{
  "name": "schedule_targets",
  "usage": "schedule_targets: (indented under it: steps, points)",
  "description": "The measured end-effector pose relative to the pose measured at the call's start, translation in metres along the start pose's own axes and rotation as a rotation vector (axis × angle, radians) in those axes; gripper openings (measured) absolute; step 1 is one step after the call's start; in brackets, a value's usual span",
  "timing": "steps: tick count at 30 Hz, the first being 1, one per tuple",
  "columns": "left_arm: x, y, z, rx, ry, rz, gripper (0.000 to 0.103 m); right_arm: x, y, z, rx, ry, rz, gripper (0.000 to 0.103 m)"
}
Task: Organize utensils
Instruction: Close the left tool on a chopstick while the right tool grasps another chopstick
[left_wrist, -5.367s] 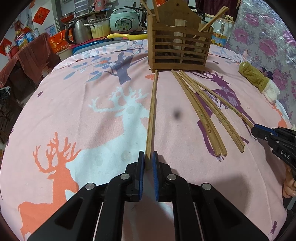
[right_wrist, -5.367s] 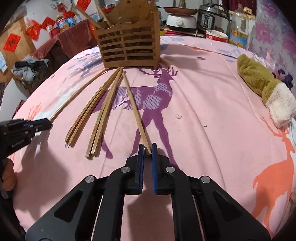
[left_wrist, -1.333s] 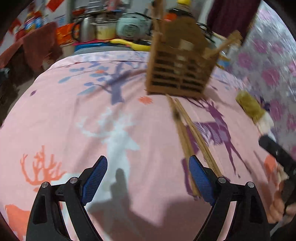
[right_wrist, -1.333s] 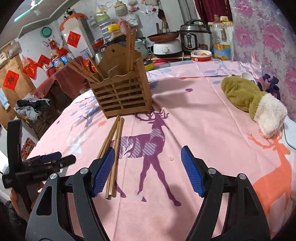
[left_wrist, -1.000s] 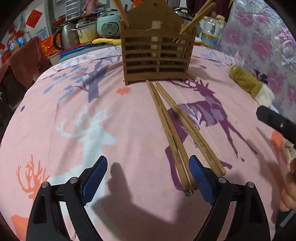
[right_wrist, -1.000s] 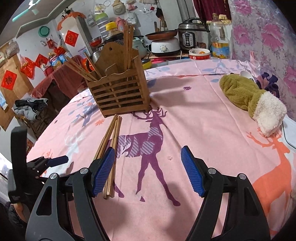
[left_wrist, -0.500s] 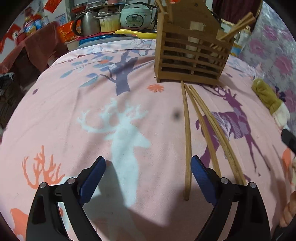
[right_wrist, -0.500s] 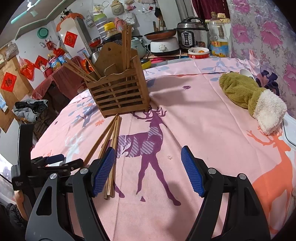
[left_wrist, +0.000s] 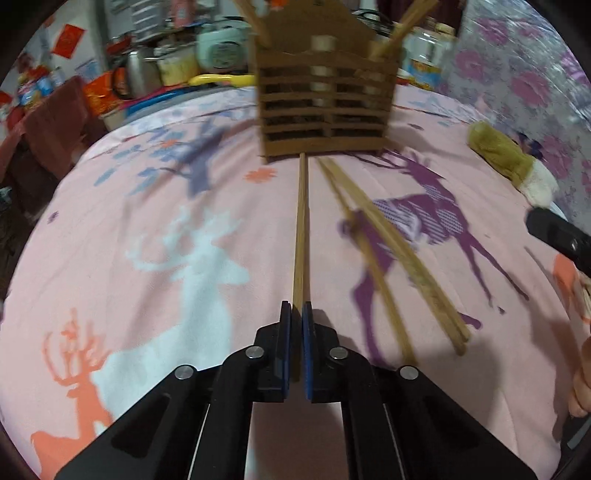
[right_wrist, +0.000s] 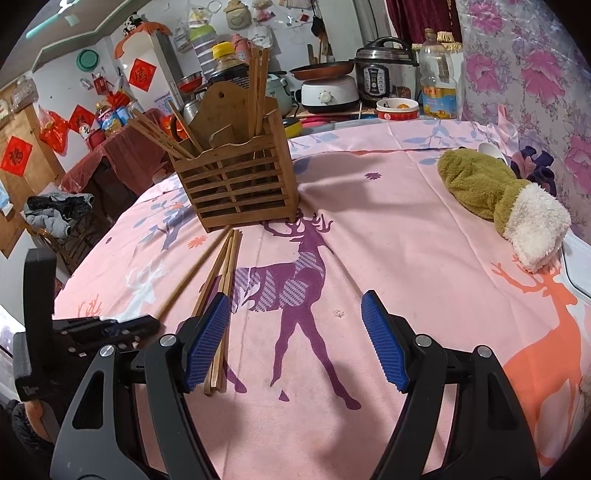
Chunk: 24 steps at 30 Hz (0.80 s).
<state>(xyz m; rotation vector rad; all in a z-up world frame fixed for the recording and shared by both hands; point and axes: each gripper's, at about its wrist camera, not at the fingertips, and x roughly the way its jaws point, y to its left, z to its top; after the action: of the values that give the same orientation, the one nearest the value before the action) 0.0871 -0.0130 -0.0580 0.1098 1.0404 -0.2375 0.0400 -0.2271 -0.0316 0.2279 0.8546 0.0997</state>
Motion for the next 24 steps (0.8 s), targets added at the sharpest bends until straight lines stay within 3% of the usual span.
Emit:
schedule_targets:
  steps: [2,5,10,11,15,17,20,24]
  points:
    - [-0.002,0.016,0.001,-0.061,0.002,0.002,0.007,0.002,0.003,-0.001,-0.012,0.013,0.013,0.070]
    - [0.001,0.035,0.001,-0.143,0.028,-0.039,0.008,0.007,0.010,-0.004,-0.047,0.052,0.045,0.059]
    - [0.003,0.036,0.001,-0.148,0.041,-0.032,0.010,0.027,0.026,-0.016,-0.119,0.168,0.091,0.039]
    - [0.003,0.034,0.001,-0.142,0.039,-0.034,0.016,0.029,0.029,-0.018,-0.131,0.180,0.094,0.034]
    - [0.002,0.034,0.001,-0.143,0.032,-0.008,0.062,0.033,0.040,-0.026,-0.190,0.207,0.102,0.032]
    - [0.005,0.033,0.001,-0.139,0.041,-0.002,0.066,0.033,0.044,-0.028,-0.212,0.213,0.103,0.032]
    - [0.008,0.031,0.001,-0.123,0.050,0.020,0.084,0.035,0.047,-0.031,-0.231,0.228,0.101,0.032]
    - [0.015,0.029,0.000,-0.100,0.073,0.063,0.098,0.038,0.050,-0.034,-0.252,0.240,0.094,0.032]
